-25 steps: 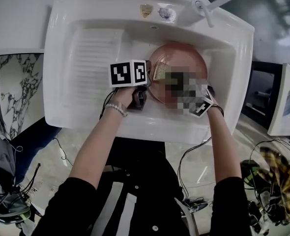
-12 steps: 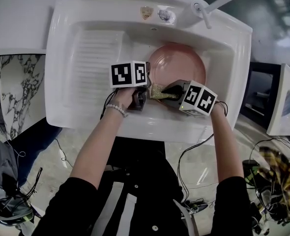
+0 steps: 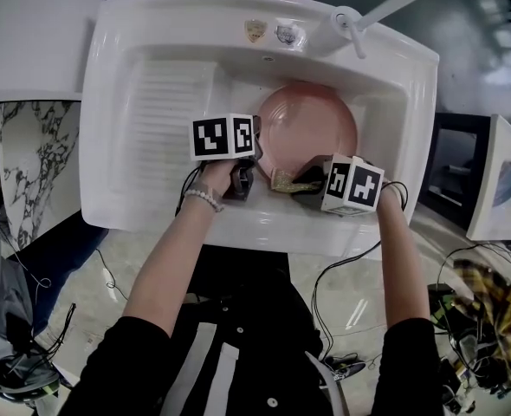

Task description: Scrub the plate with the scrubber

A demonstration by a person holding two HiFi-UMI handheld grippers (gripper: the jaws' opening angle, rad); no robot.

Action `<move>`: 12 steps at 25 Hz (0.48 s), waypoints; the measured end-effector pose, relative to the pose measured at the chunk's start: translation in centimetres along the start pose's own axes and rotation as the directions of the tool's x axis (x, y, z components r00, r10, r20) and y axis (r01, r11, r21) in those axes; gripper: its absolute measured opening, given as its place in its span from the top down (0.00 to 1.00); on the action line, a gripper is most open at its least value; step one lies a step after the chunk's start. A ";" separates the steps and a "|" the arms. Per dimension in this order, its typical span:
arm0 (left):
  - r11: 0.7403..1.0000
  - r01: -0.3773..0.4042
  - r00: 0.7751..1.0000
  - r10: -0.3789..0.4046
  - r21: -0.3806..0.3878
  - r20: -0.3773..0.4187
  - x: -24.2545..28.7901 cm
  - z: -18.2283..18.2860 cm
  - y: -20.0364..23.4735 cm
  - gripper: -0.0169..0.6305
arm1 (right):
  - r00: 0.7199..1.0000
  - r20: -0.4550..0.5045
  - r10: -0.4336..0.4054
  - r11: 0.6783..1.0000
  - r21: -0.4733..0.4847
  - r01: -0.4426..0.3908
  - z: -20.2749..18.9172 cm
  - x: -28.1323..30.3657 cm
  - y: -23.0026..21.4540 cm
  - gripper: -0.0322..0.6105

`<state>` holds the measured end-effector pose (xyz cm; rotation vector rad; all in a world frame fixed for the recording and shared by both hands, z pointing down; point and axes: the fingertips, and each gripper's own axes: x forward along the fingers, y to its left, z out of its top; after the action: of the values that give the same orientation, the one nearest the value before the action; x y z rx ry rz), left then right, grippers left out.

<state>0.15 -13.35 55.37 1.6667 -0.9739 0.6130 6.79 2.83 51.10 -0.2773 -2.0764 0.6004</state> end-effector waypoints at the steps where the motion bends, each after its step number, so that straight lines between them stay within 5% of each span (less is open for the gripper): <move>1: 1.000 0.000 1.000 0.000 0.000 0.002 0.0 0.0 0.0 0.93 | 1.000 -0.013 -0.007 1.000 -0.019 0.007 -0.1 -0.2 0.1 0.82; 7: 1.000 -0.004 1.000 0.004 0.011 0.010 -0.4 0.4 0.2 0.93 | 0.987 0.068 -0.143 0.986 -0.073 0.148 1.5 -2.9 -2.0 0.83; 12: 0.999 -0.012 1.000 0.012 0.029 0.011 -0.5 0.5 0.0 0.93 | 0.885 0.165 -0.436 0.874 -0.158 0.460 3.1 -6.1 -7.6 0.83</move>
<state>-0.19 -13.68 54.80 1.6928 -0.9873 0.6298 7.82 -7.17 49.21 0.1421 -2.2211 0.1343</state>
